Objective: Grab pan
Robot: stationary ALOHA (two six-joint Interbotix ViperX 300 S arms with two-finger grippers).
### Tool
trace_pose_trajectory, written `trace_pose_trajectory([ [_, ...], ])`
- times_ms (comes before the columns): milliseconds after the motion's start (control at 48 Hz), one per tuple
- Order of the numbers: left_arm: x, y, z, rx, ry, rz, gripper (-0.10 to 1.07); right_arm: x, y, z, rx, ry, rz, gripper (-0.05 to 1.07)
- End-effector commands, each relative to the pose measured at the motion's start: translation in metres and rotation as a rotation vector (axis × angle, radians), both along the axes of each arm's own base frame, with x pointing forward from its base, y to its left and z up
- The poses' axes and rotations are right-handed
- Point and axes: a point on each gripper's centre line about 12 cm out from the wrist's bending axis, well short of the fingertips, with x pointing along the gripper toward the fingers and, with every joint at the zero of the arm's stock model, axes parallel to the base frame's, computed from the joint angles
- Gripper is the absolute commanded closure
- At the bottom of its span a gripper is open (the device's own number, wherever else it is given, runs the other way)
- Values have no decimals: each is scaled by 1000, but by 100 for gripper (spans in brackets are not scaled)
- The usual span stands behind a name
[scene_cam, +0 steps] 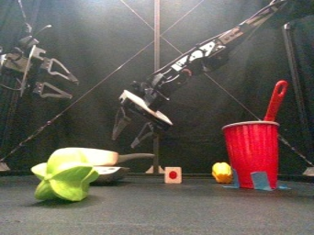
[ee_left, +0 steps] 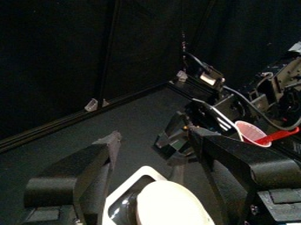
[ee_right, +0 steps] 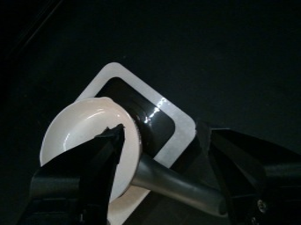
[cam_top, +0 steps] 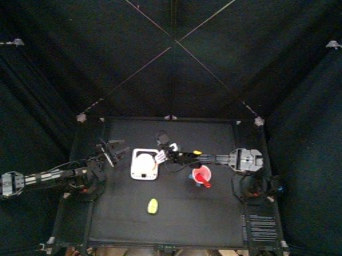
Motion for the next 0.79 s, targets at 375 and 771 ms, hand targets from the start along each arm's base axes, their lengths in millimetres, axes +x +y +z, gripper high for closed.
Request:
trace_pose_trajectory([
  [375, 1, 1, 5, 10, -8, 2, 1, 25, 8, -3, -51, 20, 2, 7],
  [771, 1, 1, 5, 10, -8, 2, 1, 30, 10, -20, -43, 43, 7, 8],
])
